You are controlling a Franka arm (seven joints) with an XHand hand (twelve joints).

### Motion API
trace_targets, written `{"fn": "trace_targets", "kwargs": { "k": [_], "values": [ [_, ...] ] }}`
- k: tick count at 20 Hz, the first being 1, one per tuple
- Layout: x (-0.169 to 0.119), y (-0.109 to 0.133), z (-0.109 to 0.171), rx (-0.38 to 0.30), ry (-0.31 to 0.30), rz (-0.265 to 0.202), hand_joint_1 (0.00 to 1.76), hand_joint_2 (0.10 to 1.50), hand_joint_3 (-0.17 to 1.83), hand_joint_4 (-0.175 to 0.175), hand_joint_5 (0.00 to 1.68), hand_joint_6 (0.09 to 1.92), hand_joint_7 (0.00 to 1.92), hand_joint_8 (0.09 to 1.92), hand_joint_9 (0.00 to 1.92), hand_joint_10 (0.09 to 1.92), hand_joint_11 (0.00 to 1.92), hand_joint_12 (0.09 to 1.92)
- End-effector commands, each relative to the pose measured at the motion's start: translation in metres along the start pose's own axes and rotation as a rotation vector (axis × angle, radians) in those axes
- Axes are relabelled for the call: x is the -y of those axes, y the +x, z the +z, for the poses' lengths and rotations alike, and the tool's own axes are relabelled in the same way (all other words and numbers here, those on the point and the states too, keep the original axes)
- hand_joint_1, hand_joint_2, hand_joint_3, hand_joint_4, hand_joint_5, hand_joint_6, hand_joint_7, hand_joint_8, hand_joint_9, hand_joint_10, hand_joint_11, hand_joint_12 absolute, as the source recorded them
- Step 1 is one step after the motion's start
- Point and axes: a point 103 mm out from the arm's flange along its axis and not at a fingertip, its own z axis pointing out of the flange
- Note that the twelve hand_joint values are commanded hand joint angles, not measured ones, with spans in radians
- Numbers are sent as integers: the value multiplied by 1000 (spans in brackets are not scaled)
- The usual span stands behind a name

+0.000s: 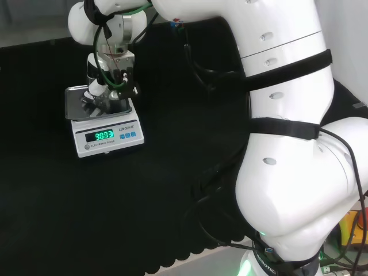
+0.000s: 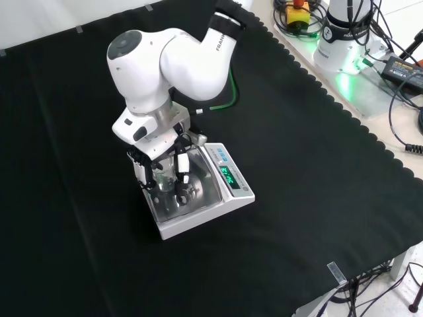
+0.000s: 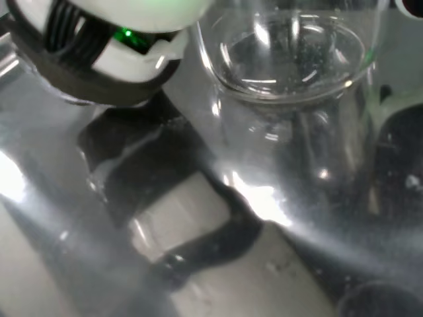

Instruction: Put the beaker on the electronic balance.

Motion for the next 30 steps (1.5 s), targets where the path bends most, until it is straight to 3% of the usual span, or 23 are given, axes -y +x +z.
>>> {"fn": "trace_targets", "kwargs": {
  "k": [1, 2, 4, 7, 10, 16, 19, 20, 21, 23, 25, 27, 30],
  "values": [
    [-4, -6, -17, -175, 189, -47, 636, 588, 332, -88, 263, 212, 362, 656, 986, 87, 848, 1183],
    [-4, -8, -20, -185, 194, -46, 540, 589, 264, -65, 132, 116, 184, 472, 706, 87, 562, 1318],
    [-2, -14, -24, -211, 203, -39, 438, 598, 169, -35, 29, 87, 41, 142, 344, 87, 187, 1485],
    [0, -20, -31, -231, 235, -38, 383, 608, 99, -16, 2, 87, 3, 87, 108, 87, 20, 1441],
    [3, -24, -39, -252, 234, -48, 367, 620, 67, -11, 0, 87, 0, 87, 34, 87, 1, 1351],
    [14, -37, -65, -310, 154, -84, 338, 638, 59, -12, 0, 87, 0, 87, 18, 87, 0, 1315],
    [26, -49, -81, -366, 73, -157, 324, 659, 62, -19, 0, 87, 0, 87, 68, 87, 0, 1324],
    [31, -55, -87, -403, 46, -187, 324, 677, 43, -22, 0, 87, 11, 87, 61, 141, 0, 1349],
    [37, -63, -94, -453, 15, -223, 327, 693, 29, -28, 5, 87, 29, 87, 38, 322, 0, 1389],
    [50, -83, -108, -562, -45, -292, 338, 711, 15, -43, 57, 87, 71, 154, 10, 654, 0, 1491],
    [66, -105, -126, -623, -88, -350, 359, 729, 12, -60, 145, 87, 38, 434, 1, 881, 0, 1561],
    [84, -124, -145, -644, -111, -370, 378, 744, 13, -73, 217, 87, 10, 695, 30, 994, 38, 1585],
    [117, -150, -174, -663, -147, -397, 394, 756, 14, -82, 273, 87, 27, 841, 97, 1029, 100, 1583]
  ]
}}
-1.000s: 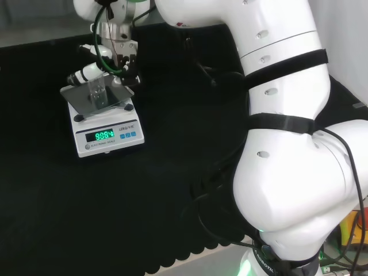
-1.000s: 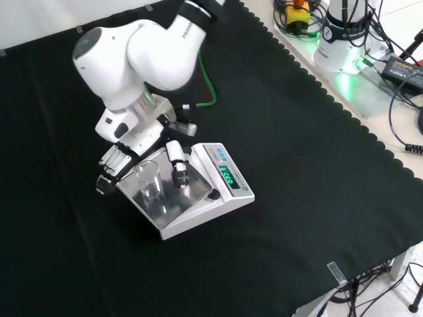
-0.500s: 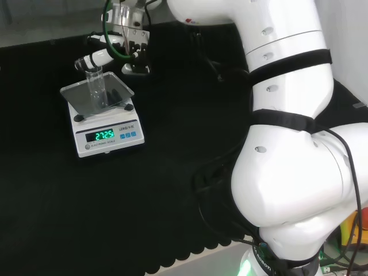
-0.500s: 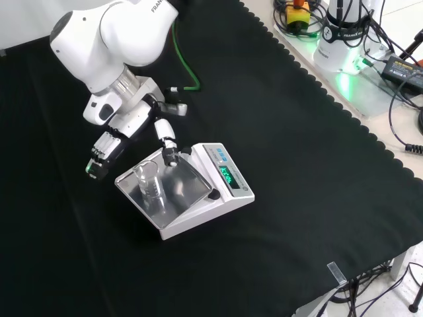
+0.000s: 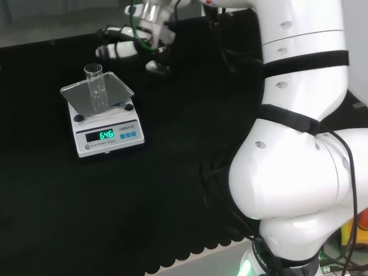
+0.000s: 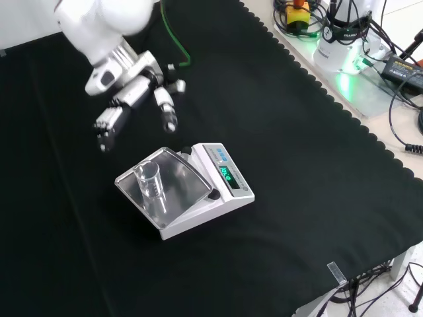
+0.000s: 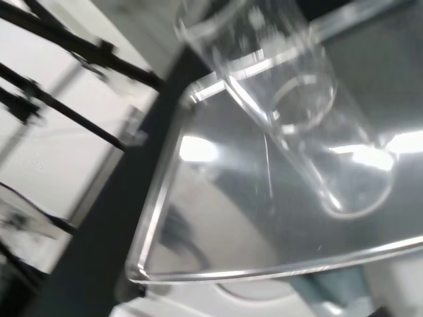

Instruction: Put the beaker on the electronic balance.

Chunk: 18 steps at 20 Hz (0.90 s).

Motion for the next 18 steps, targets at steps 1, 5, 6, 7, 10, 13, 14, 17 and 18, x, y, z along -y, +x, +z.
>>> {"fn": "trace_targets", "kwargs": {
  "k": [1, 5, 6, 7, 10, 13, 14, 17, 18],
  "values": [
    [105, -8, -112, -173, -208, -222, 398, 759, 15, -85, 285, 87, 37, 858, 115, 1026, 116, 1578],
    [156, -16, -144, -131, -280, -183, 405, 769, 17, -88, 326, 87, 80, 881, 172, 1010, 158, 1561],
    [166, -19, -150, -118, -287, -174, 406, 770, 17, -87, 333, 87, 88, 882, 180, 1007, 165, 1559],
    [176, -21, -154, -102, -289, -163, 406, 771, 17, -87, 338, 87, 94, 884, 186, 1005, 171, 1558],
    [190, -26, -163, -69, -278, -150, 408, 775, 18, -87, 351, 87, 111, 887, 203, 1004, 182, 1557],
    [192, -29, -165, -47, -251, -165, 409, 777, 19, -86, 362, 87, 124, 889, 220, 1001, 191, 1554],
    [192, -31, -165, -48, -247, -175, 410, 778, 19, -86, 365, 87, 128, 889, 226, 1000, 193, 1553],
    [188, -40, -162, -72, -249, -168, 412, 783, 20, -86, 378, 87, 152, 882, 252, 978, 207, 1542],
    [187, -43, -161, -84, -264, -155, 413, 784, 20, -85, 382, 87, 157, 881, 257, 975, 210, 1541]
  ]
}}
